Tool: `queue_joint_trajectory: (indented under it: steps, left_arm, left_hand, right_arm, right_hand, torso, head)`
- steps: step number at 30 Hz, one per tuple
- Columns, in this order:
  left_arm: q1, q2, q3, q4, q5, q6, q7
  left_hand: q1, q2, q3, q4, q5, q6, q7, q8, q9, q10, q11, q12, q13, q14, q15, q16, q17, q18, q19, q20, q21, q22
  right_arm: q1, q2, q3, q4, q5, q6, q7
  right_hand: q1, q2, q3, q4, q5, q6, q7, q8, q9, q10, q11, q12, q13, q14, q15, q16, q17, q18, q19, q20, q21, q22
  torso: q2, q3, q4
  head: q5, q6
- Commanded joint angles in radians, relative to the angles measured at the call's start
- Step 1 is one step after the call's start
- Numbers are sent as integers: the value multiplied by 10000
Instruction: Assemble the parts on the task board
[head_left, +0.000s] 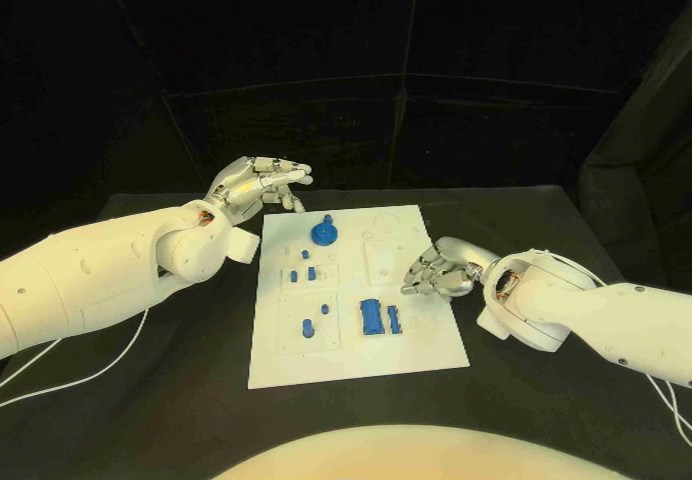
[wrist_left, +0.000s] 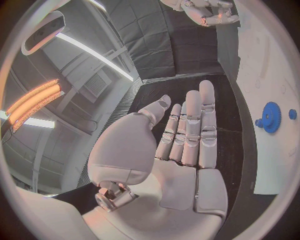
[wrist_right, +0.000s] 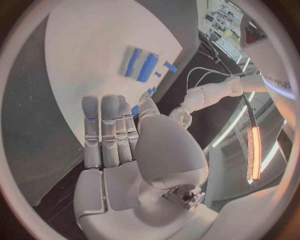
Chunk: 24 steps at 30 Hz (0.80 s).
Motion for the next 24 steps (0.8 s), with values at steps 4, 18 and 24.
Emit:
queue_joint_trajectory:
  steps: [4,18,24]
  left_arm:
    - [3,259,8,-518,380,43,156]
    - [-219,1406,12,-2379,1179,-556,483]
    - [-292,1573,7,-2538,878,-412,217]
  left_hand:
    - [-83,119,-240,-44,-26,14,42,-2,-8,-39,118,-77,-47,-1341,310,-2416,-1247,57,-1610,327,-1505,-958]
    - [-110,289,-770,-111,-32,-205,7,-630,-17,87,440,-1759,-50,-1816,1086,-6703,-3066,168,-3575,1299,-3595,-2720]
    - [-3784,0,-1663,281,-541,-3079,-616,-1035,-665,-2803,-96,-2478,-664,-4589,647,-7822,-3776,-502,-6078,476,-4488,-3465]
  right_arm:
    - [476,631,24,-1876,6207,-151,4376]
    - [658,2941,255,-6078,8748,634,6397]
    - [640,3118,267,-6318,8203,335,5841]
  right_hand:
    - [949,342,45,-411,-155,-269,547,-483,-601,-541,759,-3561,-4101,-1667,868,-5100,-2998,149,-1371,905,-4264,-3235]
    - [435,671,96,-1600,-219,-220,577,-743,-1960,-380,986,-4166,-7493,-1690,1402,-7965,-5619,191,-739,1423,-7390,-5990]
    - [-3992,431,565,-1764,-643,-3146,-20,-1389,-2458,-3680,531,-4867,-8469,-4977,989,-8648,-6676,-458,-3503,701,-8099,-7093]
  torso:
    - [-381,-143,24]
    - [-841,-182,-37]
    - [-795,-174,-27]
  head:
    - [-193,558]
    - [-165,1331]
    - [-163,1396]
